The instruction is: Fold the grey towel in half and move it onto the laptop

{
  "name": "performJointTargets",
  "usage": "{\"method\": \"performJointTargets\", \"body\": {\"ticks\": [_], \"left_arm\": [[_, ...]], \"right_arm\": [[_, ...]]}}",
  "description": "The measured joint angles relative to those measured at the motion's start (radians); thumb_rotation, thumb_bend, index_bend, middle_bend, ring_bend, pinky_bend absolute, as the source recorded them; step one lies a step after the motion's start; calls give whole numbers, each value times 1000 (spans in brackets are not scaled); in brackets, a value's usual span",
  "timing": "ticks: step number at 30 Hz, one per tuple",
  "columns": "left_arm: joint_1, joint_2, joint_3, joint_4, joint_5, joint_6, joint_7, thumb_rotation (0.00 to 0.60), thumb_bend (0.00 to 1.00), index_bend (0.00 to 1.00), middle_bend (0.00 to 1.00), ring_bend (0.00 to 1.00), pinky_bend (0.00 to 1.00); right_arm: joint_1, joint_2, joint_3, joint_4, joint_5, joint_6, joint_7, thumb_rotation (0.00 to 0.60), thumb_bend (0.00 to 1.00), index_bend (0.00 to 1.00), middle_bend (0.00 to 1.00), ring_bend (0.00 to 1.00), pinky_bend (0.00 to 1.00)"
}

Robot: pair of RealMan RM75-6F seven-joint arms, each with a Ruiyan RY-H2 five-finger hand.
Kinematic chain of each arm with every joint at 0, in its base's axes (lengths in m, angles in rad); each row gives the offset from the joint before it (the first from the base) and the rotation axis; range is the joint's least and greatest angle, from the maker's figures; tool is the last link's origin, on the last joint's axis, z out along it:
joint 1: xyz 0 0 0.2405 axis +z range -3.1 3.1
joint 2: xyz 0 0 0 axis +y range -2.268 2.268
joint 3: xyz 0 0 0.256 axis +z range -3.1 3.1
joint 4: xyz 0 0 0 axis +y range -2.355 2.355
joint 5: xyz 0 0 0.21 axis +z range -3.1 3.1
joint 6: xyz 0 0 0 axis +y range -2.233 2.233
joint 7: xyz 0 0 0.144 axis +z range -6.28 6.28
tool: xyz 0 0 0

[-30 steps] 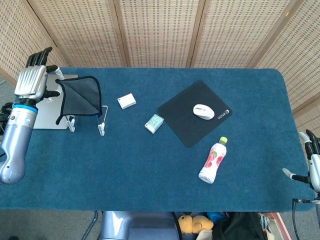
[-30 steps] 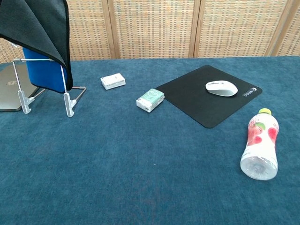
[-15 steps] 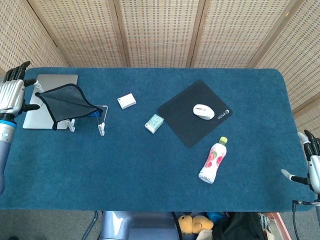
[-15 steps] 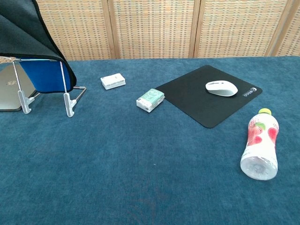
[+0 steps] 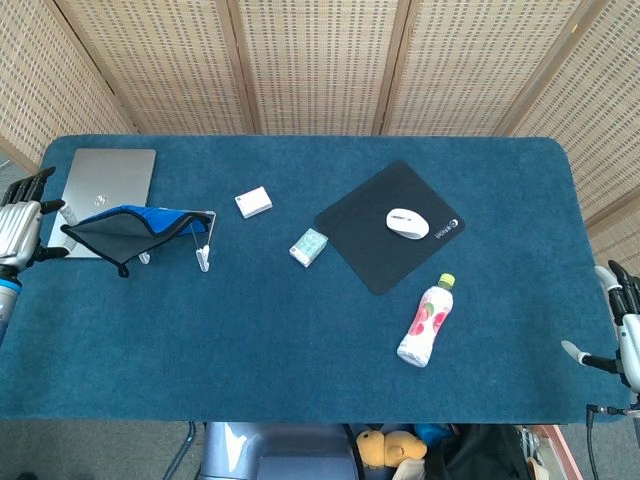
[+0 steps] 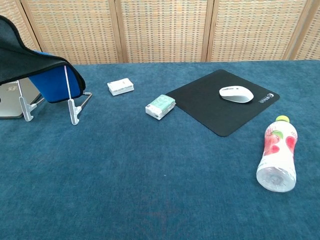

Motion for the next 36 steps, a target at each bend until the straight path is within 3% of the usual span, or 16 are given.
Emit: {"method": "performJointTargets", "body": {"ticks": [13, 14, 16, 18, 20, 24, 30, 36], "left_arm": [[14, -144, 50, 94, 16, -16, 14, 600, 597, 811, 0, 0, 0], [13, -152, 51, 99, 14, -18, 16, 600, 595, 750, 0, 0, 0], [11, -171, 55, 111, 13, -22, 22, 600, 568, 513, 0, 0, 0], [9, -183, 58, 120, 16, -24, 29, 600, 476, 133, 0, 0, 0], [9, -190, 61, 129, 21, -19, 40, 600, 372, 3, 0, 0, 0], [13, -201, 66, 145, 52, 3, 51, 600, 208, 0, 0, 0, 0], [33, -210, 71, 179, 140, 42, -28, 600, 182, 0, 0, 0, 0], [50, -165, 95, 172, 166, 33, -27, 600, 136, 0, 0, 0, 0]], "right_arm": [[-13, 11, -14, -8, -45, 36, 22, 600, 0, 0, 0, 0, 0], [-14, 12, -15, -8, -48, 38, 24, 600, 0, 0, 0, 0, 0], [-14, 13, -16, -8, -49, 40, 26, 600, 0, 0, 0, 0, 0], [-15, 13, -16, -7, -48, 41, 29, 600, 0, 0, 0, 0, 0], [-15, 14, -16, -7, -47, 41, 31, 600, 0, 0, 0, 0, 0], [-15, 15, -16, -6, -47, 42, 34, 600, 0, 0, 0, 0, 0], [-14, 14, -19, -7, -51, 41, 31, 600, 0, 0, 0, 0, 0], [-14, 14, -21, -11, -54, 43, 28, 600, 0, 0, 0, 0, 0]]}}
